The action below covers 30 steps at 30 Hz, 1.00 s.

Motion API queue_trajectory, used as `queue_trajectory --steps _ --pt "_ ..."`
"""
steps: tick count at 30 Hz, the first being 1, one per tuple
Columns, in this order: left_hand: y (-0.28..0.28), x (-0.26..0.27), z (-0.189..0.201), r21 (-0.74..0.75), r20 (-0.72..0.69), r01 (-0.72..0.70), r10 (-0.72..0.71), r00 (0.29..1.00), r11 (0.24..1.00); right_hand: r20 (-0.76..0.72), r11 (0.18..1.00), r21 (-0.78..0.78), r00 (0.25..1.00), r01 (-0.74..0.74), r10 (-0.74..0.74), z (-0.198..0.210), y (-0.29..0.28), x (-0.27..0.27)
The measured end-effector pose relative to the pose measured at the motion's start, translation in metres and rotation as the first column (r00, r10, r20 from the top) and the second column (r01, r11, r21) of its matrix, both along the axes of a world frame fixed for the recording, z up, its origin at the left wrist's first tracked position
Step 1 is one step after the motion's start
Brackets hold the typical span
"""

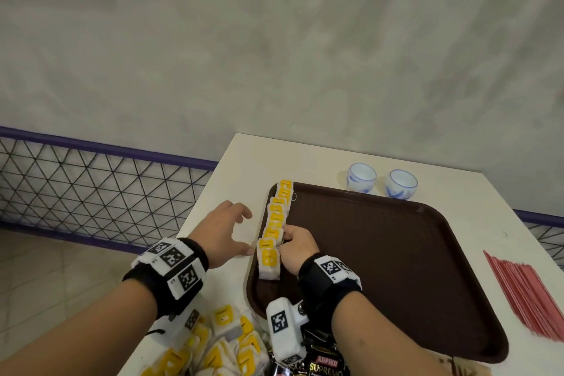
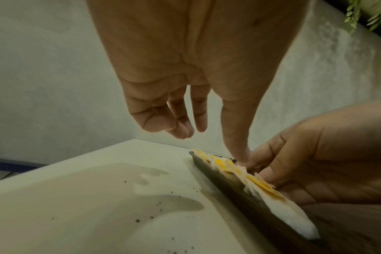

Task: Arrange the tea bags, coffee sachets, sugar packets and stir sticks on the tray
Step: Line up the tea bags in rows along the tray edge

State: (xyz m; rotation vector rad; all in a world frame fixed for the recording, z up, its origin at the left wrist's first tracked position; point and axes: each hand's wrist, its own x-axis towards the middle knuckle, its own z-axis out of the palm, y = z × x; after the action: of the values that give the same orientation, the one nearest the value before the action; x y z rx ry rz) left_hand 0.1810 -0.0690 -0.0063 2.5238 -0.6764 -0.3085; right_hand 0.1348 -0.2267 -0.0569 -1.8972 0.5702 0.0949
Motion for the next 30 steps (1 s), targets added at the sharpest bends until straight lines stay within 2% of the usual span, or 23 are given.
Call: queue_trajectory --steps 7,10,14,18,20,22,27,30 --pt "0.027 -0.004 0.004 -0.059 0.014 -0.033 0.034 0.999 0.998 -0.099 0.981 -0.186 0.992 0.058 -0.078 0.021 -0.018 0.008" --pt "0.042 -0.010 0.007 -0.097 0.041 -0.045 0.049 0.998 0.994 -0.082 0.990 -0.134 0.995 0.052 -0.063 0.031 -0.024 0.020" --pt "0.068 -0.016 0.011 -0.080 0.065 -0.048 0.053 0.996 0.996 -0.047 0.997 -0.052 0.998 -0.049 0.047 0.034 -0.023 0.026" --pt "0.097 -0.033 0.011 -0.097 0.054 -0.073 0.079 0.995 0.993 -0.023 0.999 -0.025 0.999 0.021 -0.022 0.027 -0.038 0.020" --pt "0.108 -0.046 0.009 -0.068 0.016 -0.051 0.052 0.998 0.996 0.008 0.997 -0.082 1.000 0.006 -0.005 0.030 -0.047 0.008" --pt "0.111 -0.057 0.004 -0.015 -0.030 0.003 -0.004 1.000 1.000 0.039 0.989 -0.135 0.997 -0.067 0.073 0.040 -0.051 -0.010" --pt "0.085 -0.083 -0.005 0.062 -0.091 0.116 -0.110 0.990 0.991 0.097 0.954 -0.176 0.961 -0.241 0.260 0.075 -0.042 -0.072" --pt "0.061 -0.088 -0.018 0.228 -0.093 0.178 -0.161 0.983 0.957 0.138 0.944 -0.185 0.943 -0.274 0.301 0.091 -0.034 -0.108"
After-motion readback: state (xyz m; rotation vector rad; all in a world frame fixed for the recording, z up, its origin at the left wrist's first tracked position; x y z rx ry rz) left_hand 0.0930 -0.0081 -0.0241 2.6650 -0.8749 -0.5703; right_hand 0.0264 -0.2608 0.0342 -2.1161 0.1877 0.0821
